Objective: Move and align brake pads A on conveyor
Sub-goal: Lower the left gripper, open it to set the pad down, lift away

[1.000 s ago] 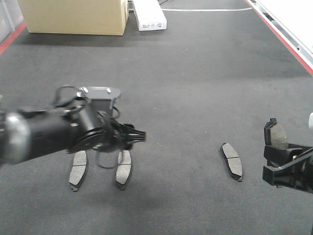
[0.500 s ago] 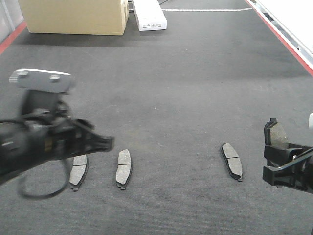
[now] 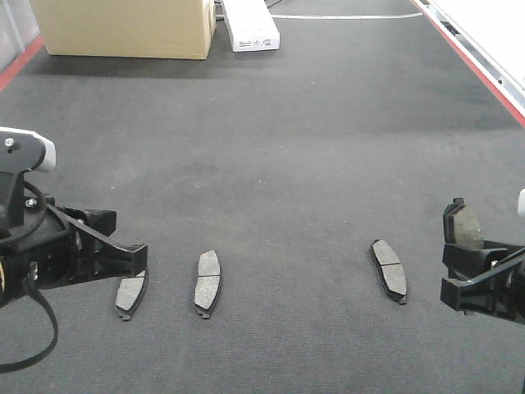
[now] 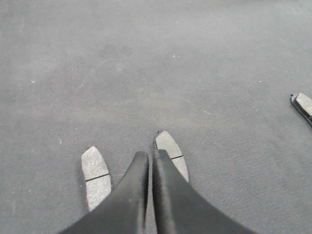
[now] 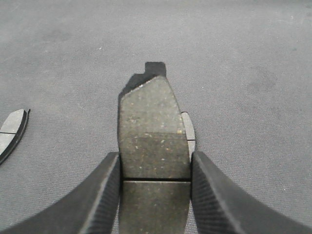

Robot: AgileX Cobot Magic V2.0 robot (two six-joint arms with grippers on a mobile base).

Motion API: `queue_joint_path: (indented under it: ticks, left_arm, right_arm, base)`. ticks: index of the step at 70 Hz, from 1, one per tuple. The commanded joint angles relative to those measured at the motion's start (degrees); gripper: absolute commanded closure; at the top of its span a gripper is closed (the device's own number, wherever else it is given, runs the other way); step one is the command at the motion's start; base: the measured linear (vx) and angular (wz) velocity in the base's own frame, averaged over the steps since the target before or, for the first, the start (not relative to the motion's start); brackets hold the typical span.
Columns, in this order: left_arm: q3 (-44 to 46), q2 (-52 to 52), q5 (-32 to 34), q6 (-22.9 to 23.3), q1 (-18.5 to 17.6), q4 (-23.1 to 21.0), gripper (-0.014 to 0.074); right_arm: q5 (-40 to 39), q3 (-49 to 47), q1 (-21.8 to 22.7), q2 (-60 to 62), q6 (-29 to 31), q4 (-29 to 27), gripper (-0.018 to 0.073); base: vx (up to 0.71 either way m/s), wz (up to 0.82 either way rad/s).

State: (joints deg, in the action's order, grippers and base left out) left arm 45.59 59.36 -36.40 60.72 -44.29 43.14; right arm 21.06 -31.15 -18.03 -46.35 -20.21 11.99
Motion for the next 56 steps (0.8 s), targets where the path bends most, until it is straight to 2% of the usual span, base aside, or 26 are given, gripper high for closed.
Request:
queue_joint_path:
  ticks: [1,56]
  left_arm:
    - [1.36,-0.90,2.30,0.36,-0.30,1.98,0.0604]
    - [1.36,-0.90,2.31,0.36,-0.30,1.98,0.0604]
  right_arm:
    - [-5.17,-1.80,0.24,0.30,0.16,0.97,0.0523]
    - [-5.25,-1.80,0.24,0.30,0.16,0.97,0.0523]
  base:
    - [0.00,0.00]
    - [0.00,0.00]
